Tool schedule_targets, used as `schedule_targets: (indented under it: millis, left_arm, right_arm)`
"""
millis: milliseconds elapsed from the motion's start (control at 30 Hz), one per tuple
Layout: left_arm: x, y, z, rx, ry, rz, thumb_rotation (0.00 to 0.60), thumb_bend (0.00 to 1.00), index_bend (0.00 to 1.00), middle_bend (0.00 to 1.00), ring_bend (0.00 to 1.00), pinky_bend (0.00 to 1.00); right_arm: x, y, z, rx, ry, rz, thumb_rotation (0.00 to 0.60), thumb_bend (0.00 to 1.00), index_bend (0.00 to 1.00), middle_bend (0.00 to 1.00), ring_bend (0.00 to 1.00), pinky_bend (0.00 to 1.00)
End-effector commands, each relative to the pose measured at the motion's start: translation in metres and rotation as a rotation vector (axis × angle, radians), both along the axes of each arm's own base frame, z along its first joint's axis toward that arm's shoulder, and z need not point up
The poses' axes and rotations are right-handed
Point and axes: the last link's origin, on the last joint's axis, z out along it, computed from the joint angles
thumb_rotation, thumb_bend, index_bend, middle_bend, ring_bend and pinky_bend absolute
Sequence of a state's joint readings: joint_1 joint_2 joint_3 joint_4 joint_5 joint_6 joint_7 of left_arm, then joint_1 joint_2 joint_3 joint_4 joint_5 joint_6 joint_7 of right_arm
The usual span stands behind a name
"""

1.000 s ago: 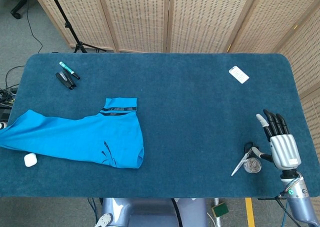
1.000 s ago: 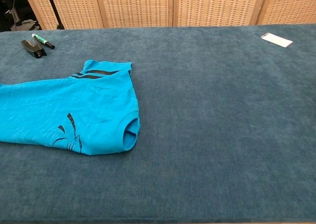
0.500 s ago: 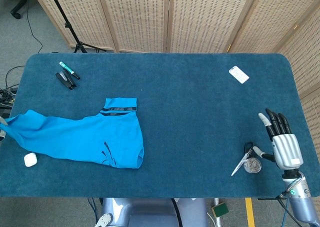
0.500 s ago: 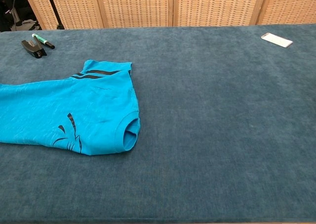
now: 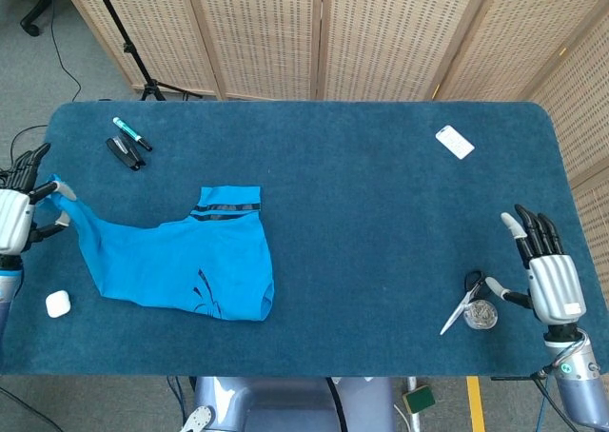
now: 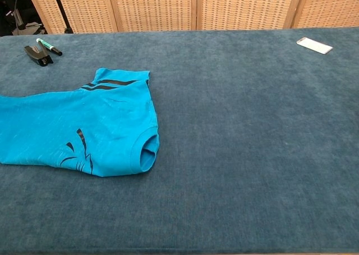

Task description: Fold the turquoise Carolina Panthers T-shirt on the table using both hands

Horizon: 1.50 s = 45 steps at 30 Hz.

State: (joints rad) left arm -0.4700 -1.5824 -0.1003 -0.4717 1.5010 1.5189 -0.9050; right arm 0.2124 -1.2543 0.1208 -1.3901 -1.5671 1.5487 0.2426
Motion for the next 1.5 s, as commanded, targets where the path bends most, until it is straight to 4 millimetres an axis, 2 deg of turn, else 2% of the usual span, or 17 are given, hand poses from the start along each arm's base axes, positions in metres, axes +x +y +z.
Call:
schedule_targets:
  millis: [33,200,367,467,567,600,800,900,1100,1267,1300,1367,1433,1500]
  left_arm:
    - [0.049,0.021,-0.015,0.006,0.024,-0.116,0.6,0.53,0.85,0.0,0.0,0.0]
    - [0.101,0.031,-0.048,-0.032,0.114,-0.205,0.6,0.53,0.85,0.0,0.0,0.0]
    - [0.147,0.022,-0.086,-0.083,0.15,-0.287,0.6,0.53,0.85,0.0,0.0,0.0]
    - [0.167,0.007,-0.11,-0.126,0.17,-0.341,0.6,0.53,0.85,0.0,0.0,0.0]
    - [0.176,-0.011,-0.13,-0.163,0.212,-0.39,0.6,0.53,0.85,0.0,0.0,0.0]
    - [0.181,-0.03,-0.15,-0.219,0.235,-0.447,0.6,0.53,0.85,0.0,0.0,0.0]
    - [0.174,-0.061,-0.179,-0.282,0.321,-0.528,0.6,0.52,0.85,0.0,0.0,0.0]
    - [0.167,-0.072,-0.187,-0.301,0.374,-0.563,0.6,0.52,0.85,0.0,0.0,0.0]
    - [0.154,-0.078,-0.195,-0.308,0.443,-0.58,0.6,0.52,0.85,0.0,0.0,0.0]
    - [0.152,-0.081,-0.202,-0.324,0.443,-0.58,0.6,0.47,0.83,0.0,0.0,0.0]
    - [0.151,-0.081,-0.203,-0.326,0.443,-0.579,0.6,0.44,0.77,0.0,0.0,0.0]
    - [0.15,-0.082,-0.205,-0.341,0.434,-0.567,0.6,0.33,0.54,0.0,0.0,0.0]
    - [0.15,-0.083,-0.204,-0.351,0.406,-0.543,0.6,0.12,0.18,0.0,0.0,0.0]
    - [0.15,-0.082,-0.2,-0.361,0.372,-0.52,0.6,0.02,0.02,0.0,0.0,0.0]
  right_arm:
    - [0.0,0.0,0.001,-0.008,-0.004,0.001,0.6,0.0,0.0,0.0,0.0,0.0]
    - [-0.001,0.002,0.007,-0.012,-0.011,-0.001,0.6,0.0,0.0,0.0,0.0,0.0]
    - [-0.003,0.003,0.011,-0.01,-0.018,-0.006,0.6,0.0,0.0,0.0,0.0,0.0]
    - [-0.004,0.003,0.012,-0.009,-0.018,-0.008,0.6,0.0,0.0,0.0,0.0,0.0]
    - [-0.004,0.003,0.012,-0.009,-0.018,-0.008,0.6,0.0,0.0,0.0,0.0,0.0]
    - [-0.004,0.003,0.013,-0.01,-0.018,-0.006,0.6,0.0,0.0,0.0,0.0,0.0]
    - [-0.004,0.004,0.014,-0.013,-0.019,-0.007,0.6,0.0,0.0,0.0,0.0,0.0]
    - [-0.004,0.004,0.014,-0.011,-0.018,-0.007,0.6,0.0,0.0,0.0,0.0,0.0]
    - [-0.003,0.004,0.014,-0.009,-0.018,-0.005,0.6,0.0,0.0,0.0,0.0,0.0]
    - [-0.003,0.005,0.013,-0.007,-0.016,-0.003,0.6,0.0,0.0,0.0,0.0,0.0]
    - [-0.003,0.005,0.013,-0.006,-0.016,-0.003,0.6,0.0,0.0,0.0,0.0,0.0]
    - [-0.003,0.005,0.013,-0.007,-0.015,-0.003,0.6,0.0,0.0,0.0,0.0,0.0]
    - [-0.003,0.005,0.013,-0.008,-0.016,-0.004,0.6,0.0,0.0,0.0,0.0,0.0]
    - [-0.003,0.004,0.014,-0.009,-0.016,-0.005,0.6,0.0,0.0,0.0,0.0,0.0]
